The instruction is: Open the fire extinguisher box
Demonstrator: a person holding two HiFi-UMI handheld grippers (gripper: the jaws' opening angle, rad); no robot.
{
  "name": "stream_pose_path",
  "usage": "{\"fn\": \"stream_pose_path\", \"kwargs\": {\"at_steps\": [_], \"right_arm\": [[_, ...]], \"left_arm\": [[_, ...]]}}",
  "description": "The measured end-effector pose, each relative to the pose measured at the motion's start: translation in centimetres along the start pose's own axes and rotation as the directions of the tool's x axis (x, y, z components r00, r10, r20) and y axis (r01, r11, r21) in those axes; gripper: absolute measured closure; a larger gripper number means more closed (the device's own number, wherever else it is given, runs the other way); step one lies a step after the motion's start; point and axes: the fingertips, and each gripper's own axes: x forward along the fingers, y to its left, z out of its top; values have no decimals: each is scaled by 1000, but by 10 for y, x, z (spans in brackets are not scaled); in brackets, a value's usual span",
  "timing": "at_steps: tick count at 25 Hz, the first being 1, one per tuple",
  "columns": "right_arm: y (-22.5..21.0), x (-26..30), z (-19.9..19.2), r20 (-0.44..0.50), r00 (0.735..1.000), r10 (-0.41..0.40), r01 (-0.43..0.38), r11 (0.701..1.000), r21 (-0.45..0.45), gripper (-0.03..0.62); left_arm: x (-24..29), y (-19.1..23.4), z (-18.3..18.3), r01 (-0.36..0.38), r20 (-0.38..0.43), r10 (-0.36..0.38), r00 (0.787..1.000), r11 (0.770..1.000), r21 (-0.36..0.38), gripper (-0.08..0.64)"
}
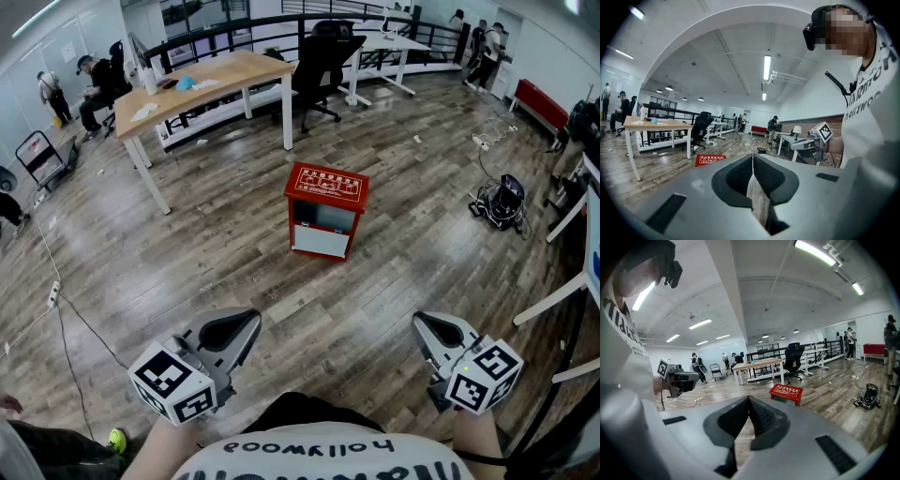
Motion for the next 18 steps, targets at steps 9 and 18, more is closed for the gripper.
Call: {"fn": "stream_pose_path", "kwargs": {"at_steps": [9,18], "right_arm": [[3,17,3,-25,1000,-15,14,1000,-26,584],[10,55,17,27,999,-25,26,1000,-14,584]], "left_arm": [[-5,20,0,-1,7,1,1000,1000,-22,548],[-16,56,-1,8,14,-7,1000,1000,-16,548]]}}
